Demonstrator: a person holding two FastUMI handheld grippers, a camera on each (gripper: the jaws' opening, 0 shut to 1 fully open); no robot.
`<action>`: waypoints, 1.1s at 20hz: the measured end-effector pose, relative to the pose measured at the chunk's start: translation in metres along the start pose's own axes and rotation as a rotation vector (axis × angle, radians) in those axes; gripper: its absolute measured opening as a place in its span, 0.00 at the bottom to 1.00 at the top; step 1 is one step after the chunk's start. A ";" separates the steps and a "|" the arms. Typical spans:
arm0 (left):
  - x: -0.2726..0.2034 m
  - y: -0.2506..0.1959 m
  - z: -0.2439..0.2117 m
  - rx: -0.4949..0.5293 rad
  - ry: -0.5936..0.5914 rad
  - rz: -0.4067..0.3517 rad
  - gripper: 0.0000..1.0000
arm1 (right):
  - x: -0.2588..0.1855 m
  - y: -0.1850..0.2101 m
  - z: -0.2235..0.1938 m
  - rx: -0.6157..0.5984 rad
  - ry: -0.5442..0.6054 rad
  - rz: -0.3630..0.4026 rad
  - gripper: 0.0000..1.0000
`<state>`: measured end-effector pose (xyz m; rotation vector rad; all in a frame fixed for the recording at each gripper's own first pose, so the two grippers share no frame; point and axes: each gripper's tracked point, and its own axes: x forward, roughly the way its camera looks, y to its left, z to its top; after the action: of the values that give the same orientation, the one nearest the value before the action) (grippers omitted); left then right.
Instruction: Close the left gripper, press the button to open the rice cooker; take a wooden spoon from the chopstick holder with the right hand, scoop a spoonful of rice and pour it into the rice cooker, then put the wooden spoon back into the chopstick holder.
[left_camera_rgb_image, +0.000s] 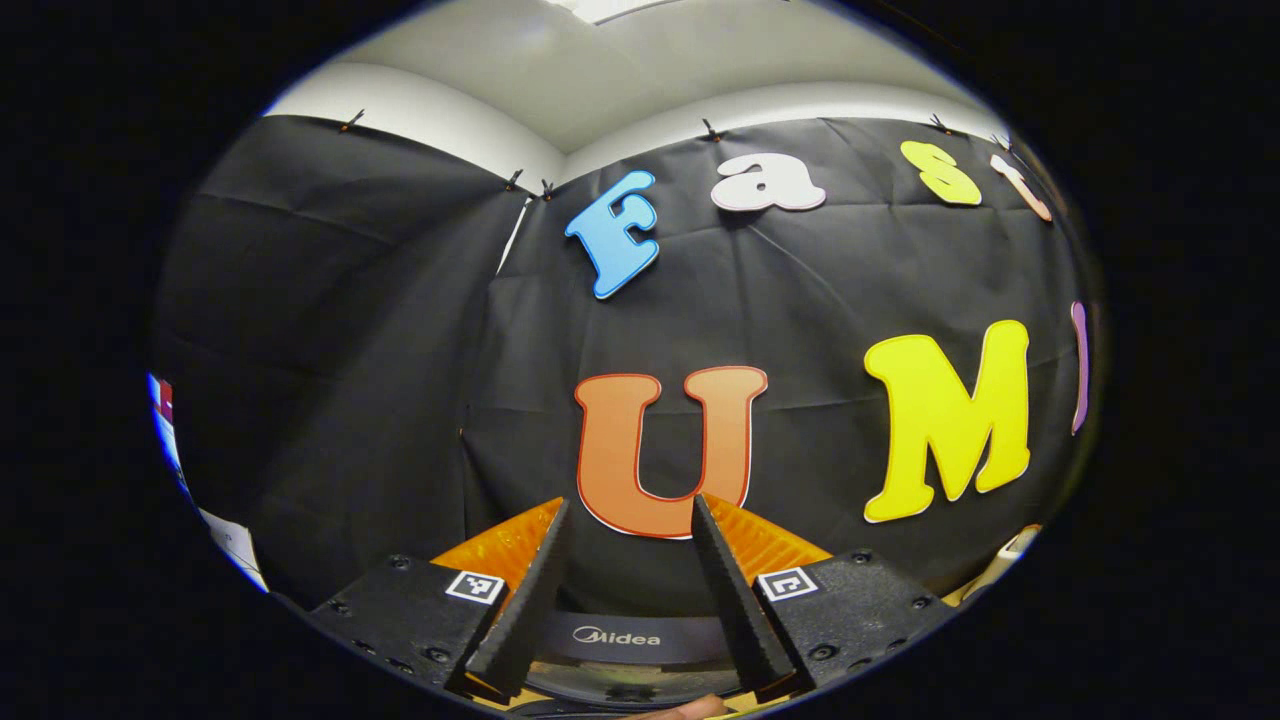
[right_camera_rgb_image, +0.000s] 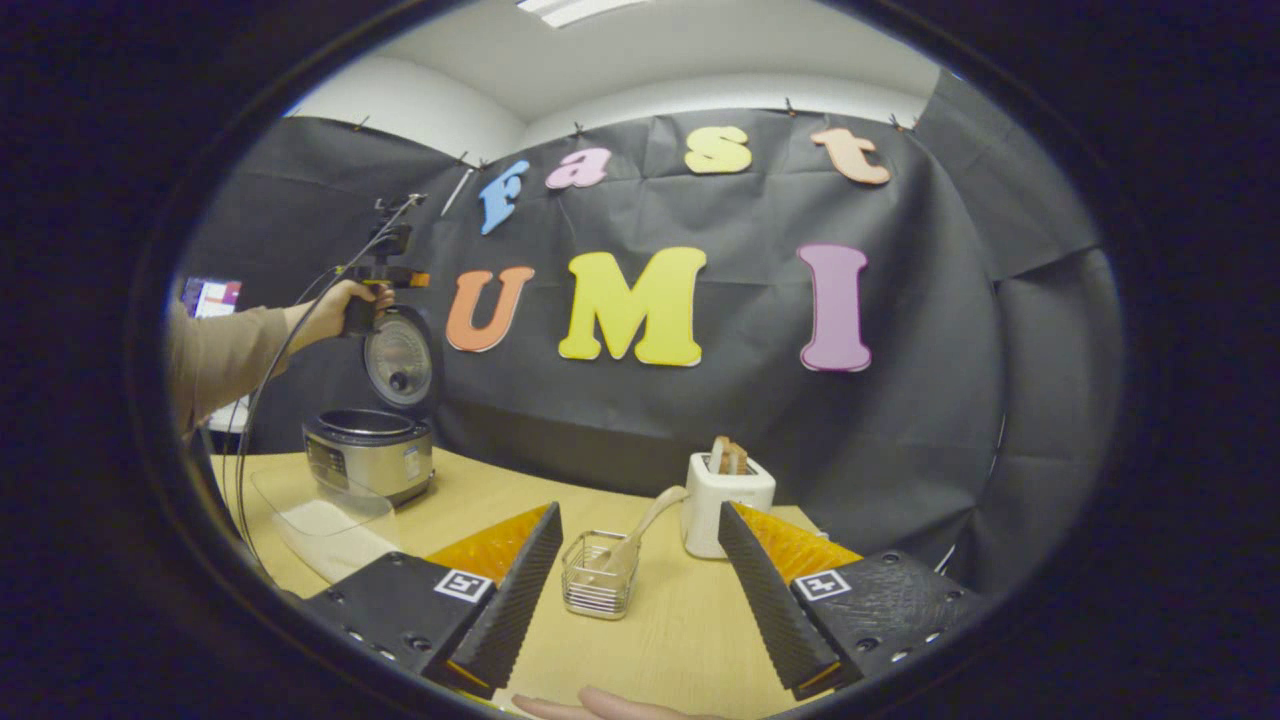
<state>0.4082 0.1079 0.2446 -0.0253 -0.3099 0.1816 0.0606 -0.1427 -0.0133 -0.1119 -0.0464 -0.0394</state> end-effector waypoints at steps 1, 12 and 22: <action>0.004 0.003 -0.007 0.001 0.005 0.008 0.77 | -0.004 0.013 -0.001 -0.048 -0.018 0.021 0.94; 0.002 -0.018 -0.047 0.103 0.146 -0.079 0.85 | -0.015 0.064 -0.008 -0.059 0.002 0.054 0.96; -0.083 -0.014 -0.059 0.097 0.195 -0.104 0.86 | -0.065 0.087 0.016 -0.032 -0.114 0.036 0.95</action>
<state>0.3516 0.0791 0.1641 0.0684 -0.1077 0.0894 -0.0009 -0.0517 -0.0099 -0.1474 -0.1580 0.0020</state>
